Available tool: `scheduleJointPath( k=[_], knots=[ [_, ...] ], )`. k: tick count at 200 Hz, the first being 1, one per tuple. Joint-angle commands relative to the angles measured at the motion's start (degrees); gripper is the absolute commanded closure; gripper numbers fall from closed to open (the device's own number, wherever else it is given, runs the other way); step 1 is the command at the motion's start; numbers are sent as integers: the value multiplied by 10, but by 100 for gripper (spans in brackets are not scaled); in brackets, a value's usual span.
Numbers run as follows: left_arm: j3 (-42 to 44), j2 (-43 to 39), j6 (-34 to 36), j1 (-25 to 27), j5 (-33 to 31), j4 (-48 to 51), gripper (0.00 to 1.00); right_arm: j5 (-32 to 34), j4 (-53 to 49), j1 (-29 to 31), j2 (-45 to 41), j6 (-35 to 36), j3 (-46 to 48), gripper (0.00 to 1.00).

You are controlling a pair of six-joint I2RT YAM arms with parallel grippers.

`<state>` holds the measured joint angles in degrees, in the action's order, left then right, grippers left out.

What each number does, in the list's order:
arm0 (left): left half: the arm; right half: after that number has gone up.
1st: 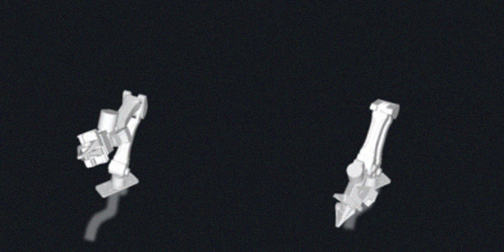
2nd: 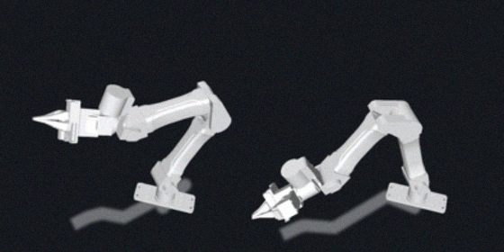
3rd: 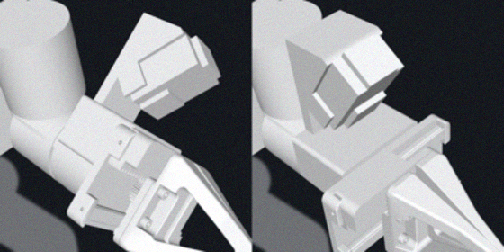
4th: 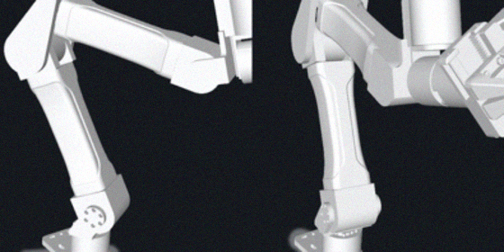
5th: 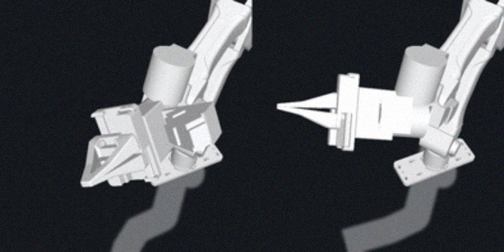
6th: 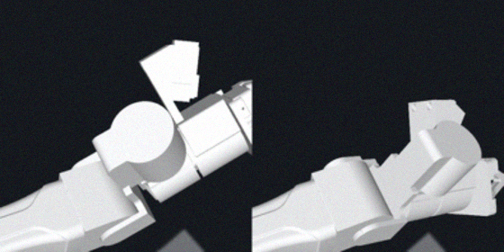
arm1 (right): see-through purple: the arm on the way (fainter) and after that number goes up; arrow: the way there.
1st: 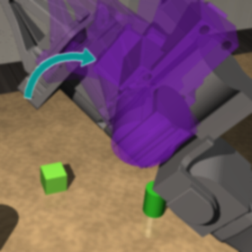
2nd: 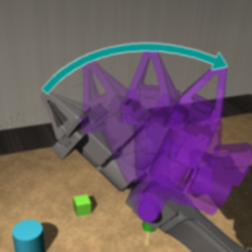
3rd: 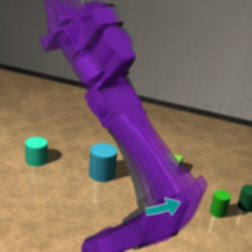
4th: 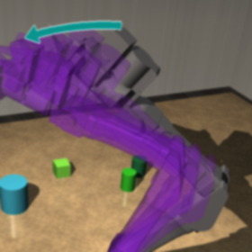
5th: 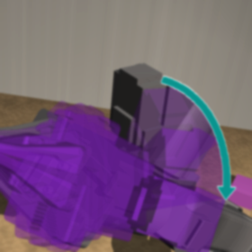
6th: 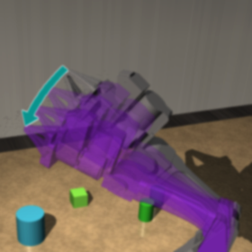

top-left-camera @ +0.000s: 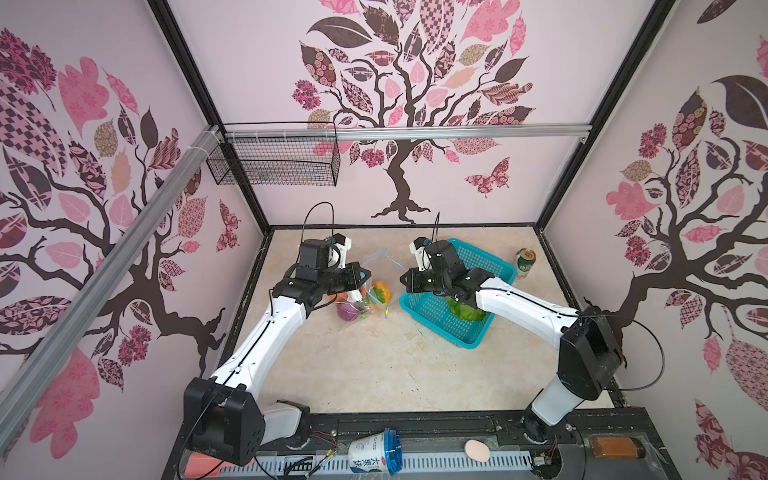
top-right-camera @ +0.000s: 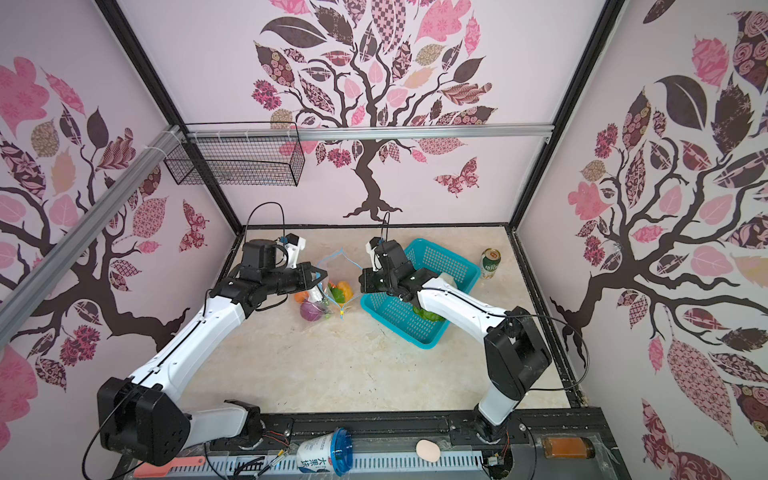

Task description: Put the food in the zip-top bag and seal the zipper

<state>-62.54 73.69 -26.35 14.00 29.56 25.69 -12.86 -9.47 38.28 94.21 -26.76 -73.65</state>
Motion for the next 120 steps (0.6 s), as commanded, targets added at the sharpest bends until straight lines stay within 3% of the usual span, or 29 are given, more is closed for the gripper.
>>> scheduleJointPath(
  k=[1,45,90,120],
  knots=[
    [-33,-27,17,-15,-17,20,100,-36,-7,1,-50,14,-45,100],
    [-109,-69,24,-19,-39,68,100,-83,-27,1,-67,29,-107,100],
    [-199,-83,40,-19,-57,130,100,-120,-32,1,-62,22,-113,100],
    [-196,-81,46,-19,-66,132,100,-129,-19,-7,-60,13,-92,100]
  ],
)
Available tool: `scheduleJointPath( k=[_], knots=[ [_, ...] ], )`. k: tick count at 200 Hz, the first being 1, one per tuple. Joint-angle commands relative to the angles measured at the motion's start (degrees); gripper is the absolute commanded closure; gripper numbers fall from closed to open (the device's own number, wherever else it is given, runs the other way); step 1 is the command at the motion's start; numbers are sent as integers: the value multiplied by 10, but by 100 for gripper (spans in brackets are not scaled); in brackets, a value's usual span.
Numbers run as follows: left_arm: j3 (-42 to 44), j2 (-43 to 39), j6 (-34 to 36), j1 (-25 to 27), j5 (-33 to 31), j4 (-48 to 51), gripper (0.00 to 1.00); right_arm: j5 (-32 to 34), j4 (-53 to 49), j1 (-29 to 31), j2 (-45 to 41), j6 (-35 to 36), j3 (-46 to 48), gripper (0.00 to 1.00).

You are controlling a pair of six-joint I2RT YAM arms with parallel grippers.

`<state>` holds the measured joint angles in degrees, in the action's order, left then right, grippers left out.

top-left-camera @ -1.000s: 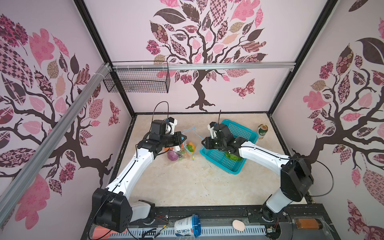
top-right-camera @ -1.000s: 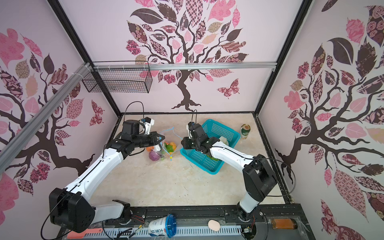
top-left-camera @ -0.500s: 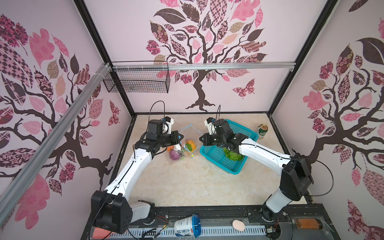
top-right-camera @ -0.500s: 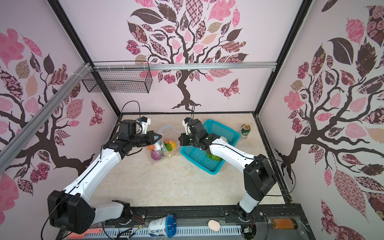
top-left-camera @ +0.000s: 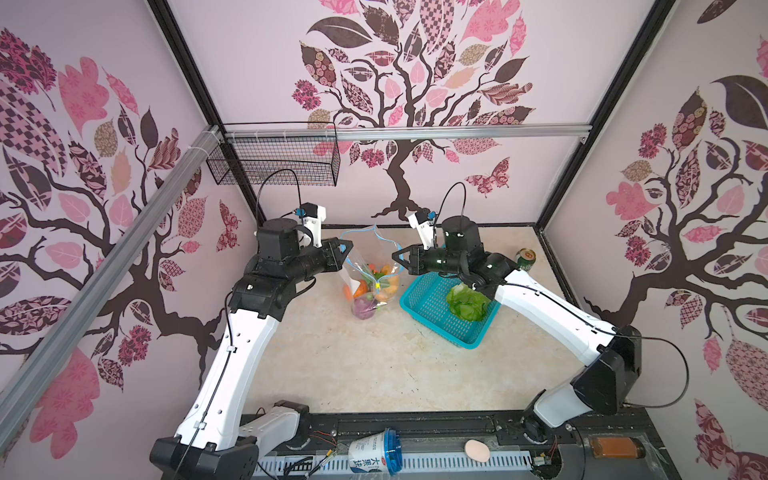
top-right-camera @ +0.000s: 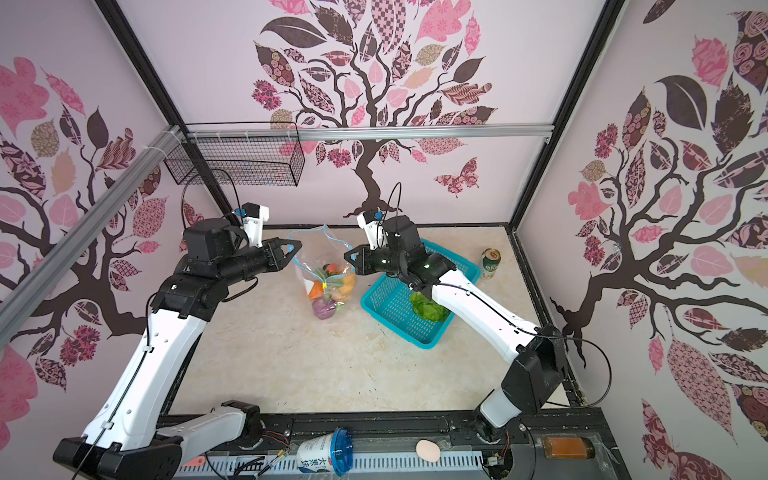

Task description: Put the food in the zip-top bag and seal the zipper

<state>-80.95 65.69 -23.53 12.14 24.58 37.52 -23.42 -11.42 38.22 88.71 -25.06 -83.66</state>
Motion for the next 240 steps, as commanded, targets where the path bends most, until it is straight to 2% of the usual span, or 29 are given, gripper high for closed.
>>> scheduleJointPath(
  k=[1,22,51,71,102,122,145,214,240],
  knots=[
    [-9,-1,18,-1,-17,13,100,-24,0,-7,-4,-4,9,100],
    [50,8,24,5,-23,-17,100,-24,-18,-13,12,-2,6,100],
    [115,20,24,6,-29,-44,100,-105,52,-14,-3,-19,27,100],
    [127,27,34,4,-36,-54,100,-145,75,-14,6,-29,20,100],
    [144,35,40,-5,-43,-57,100,-87,-7,-14,47,7,-7,100],
    [152,32,41,-5,-33,-59,100,-102,2,-14,57,-1,7,100],
    [130,29,43,-5,-26,-47,100,-130,23,-14,55,-14,13,100],
    [5,24,48,-6,44,56,100,-138,51,-20,20,-22,48,100],
    [4,25,48,-5,62,55,100,-139,74,-30,26,-43,75,100]
  ],
)
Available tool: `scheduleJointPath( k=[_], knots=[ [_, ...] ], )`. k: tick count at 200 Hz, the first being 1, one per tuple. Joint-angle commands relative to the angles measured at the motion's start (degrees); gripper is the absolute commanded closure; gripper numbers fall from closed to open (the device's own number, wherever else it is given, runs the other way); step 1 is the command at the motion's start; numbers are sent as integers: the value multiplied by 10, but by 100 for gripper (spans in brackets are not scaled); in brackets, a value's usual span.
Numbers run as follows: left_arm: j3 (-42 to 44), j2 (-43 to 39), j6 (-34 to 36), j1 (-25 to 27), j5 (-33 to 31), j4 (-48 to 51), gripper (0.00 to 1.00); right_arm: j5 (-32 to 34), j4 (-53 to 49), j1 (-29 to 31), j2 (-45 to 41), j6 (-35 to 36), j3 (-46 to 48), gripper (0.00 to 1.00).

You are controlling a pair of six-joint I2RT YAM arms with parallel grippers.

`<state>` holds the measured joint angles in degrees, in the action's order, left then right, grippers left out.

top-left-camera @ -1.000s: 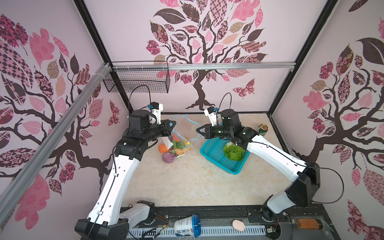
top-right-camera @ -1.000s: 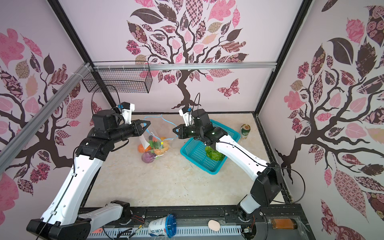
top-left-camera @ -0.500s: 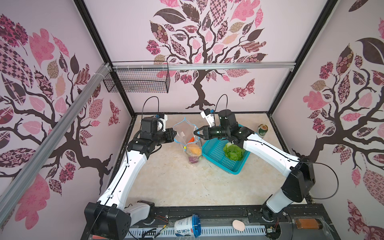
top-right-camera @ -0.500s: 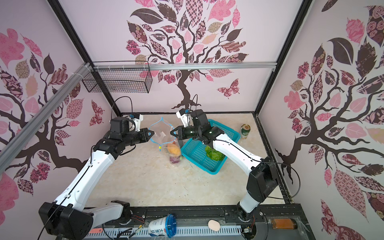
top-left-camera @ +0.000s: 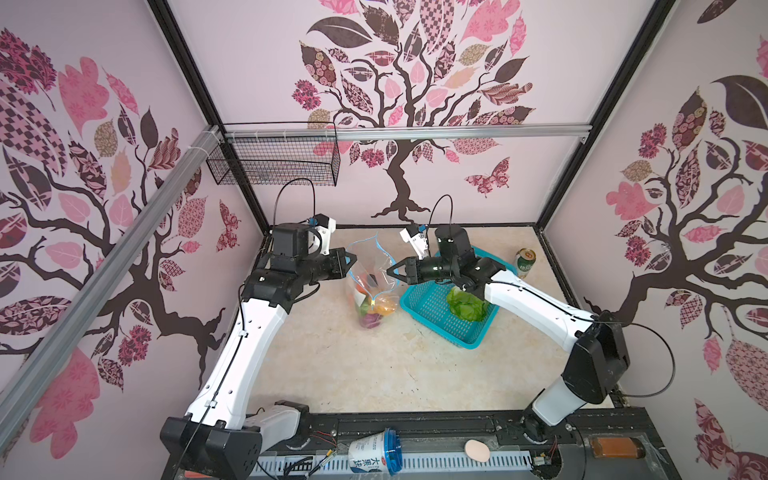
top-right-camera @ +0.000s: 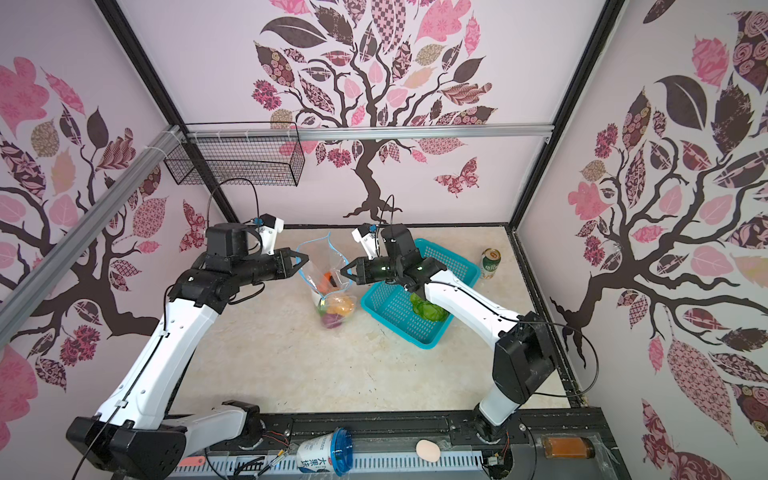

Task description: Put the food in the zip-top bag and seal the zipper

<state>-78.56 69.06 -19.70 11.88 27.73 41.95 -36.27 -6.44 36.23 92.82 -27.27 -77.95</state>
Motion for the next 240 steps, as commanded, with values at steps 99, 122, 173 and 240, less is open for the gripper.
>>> scheduleJointPath(
  k=[99,122,173,240],
  knots=[
    [125,30,-14,-3,55,-112,100,90,-9,-23,8,0,40,64],
    [130,27,-13,-3,46,-114,100,185,-65,-25,-6,36,15,28],
    [141,32,-20,-3,40,-122,100,422,-195,-64,-32,116,-34,0],
    [144,36,-26,-3,43,-128,100,522,-277,-184,-3,124,-14,0]
  ],
)
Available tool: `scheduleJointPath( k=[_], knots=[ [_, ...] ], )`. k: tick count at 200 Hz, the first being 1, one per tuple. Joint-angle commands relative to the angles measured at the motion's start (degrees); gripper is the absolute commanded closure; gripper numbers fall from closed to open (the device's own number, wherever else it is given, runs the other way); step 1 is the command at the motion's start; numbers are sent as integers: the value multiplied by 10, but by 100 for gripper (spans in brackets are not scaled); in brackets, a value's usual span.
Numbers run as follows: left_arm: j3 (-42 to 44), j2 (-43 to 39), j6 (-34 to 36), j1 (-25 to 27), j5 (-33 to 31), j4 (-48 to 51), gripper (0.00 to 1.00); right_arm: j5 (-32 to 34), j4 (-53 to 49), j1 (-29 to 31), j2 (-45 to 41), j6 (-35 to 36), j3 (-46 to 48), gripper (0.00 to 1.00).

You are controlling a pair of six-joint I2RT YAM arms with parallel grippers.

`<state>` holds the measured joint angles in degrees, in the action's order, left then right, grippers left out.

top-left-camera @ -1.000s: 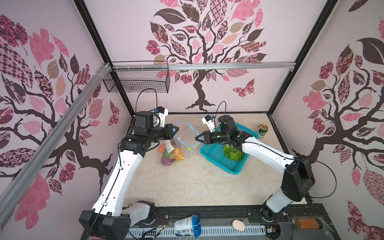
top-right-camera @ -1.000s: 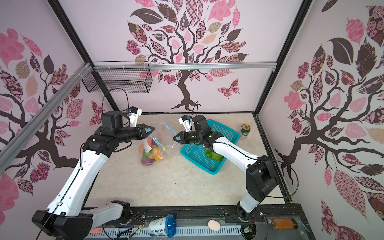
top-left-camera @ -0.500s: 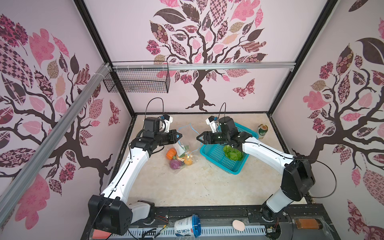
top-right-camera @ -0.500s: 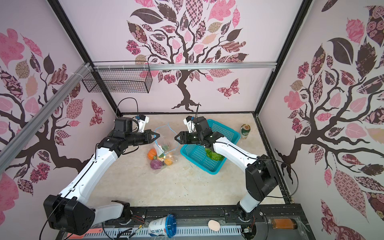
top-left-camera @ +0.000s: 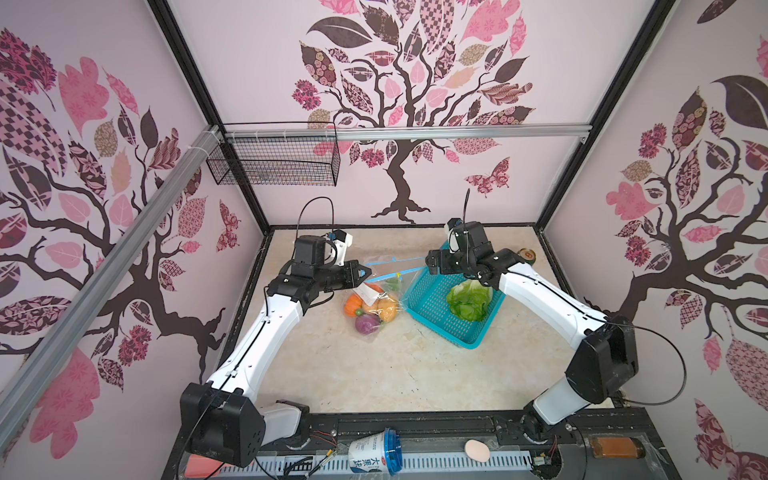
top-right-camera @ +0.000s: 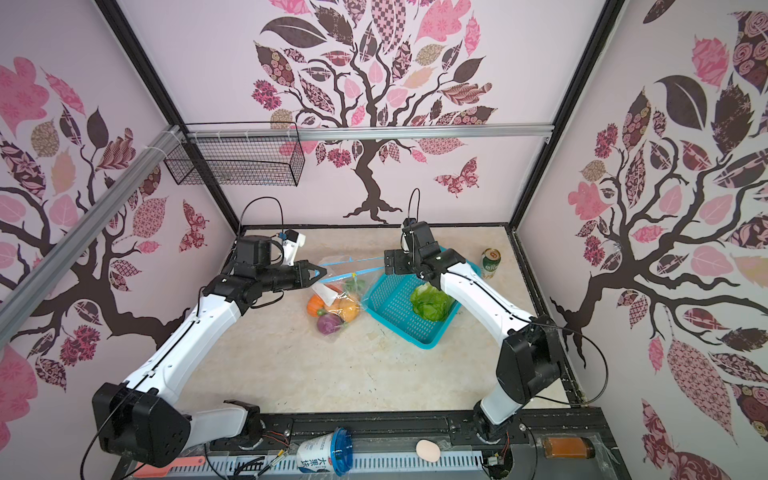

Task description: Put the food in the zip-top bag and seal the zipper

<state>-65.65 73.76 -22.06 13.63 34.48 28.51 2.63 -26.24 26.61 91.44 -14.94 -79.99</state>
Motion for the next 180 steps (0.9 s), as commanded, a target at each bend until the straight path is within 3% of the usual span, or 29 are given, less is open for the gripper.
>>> scheduleJointPath(
  k=[1,20,41,70,146,180],
  knots=[
    [15,-11,-3,-20,-24,6,100,130,-78,-89,10,-1,8,0],
    [17,-11,-4,-21,-23,3,100,57,-39,-101,-15,-6,47,0],
    [19,-7,-9,-20,-18,-2,100,-93,7,-101,-48,-11,71,0],
    [20,-5,-15,-20,-8,-5,100,-223,43,-96,-70,-43,75,1],
    [24,-10,-20,-21,-6,-13,100,-318,53,-33,-78,-64,13,0],
    [25,-15,-21,-20,-6,-15,100,-324,48,-22,-71,-58,-13,1]
  ],
)
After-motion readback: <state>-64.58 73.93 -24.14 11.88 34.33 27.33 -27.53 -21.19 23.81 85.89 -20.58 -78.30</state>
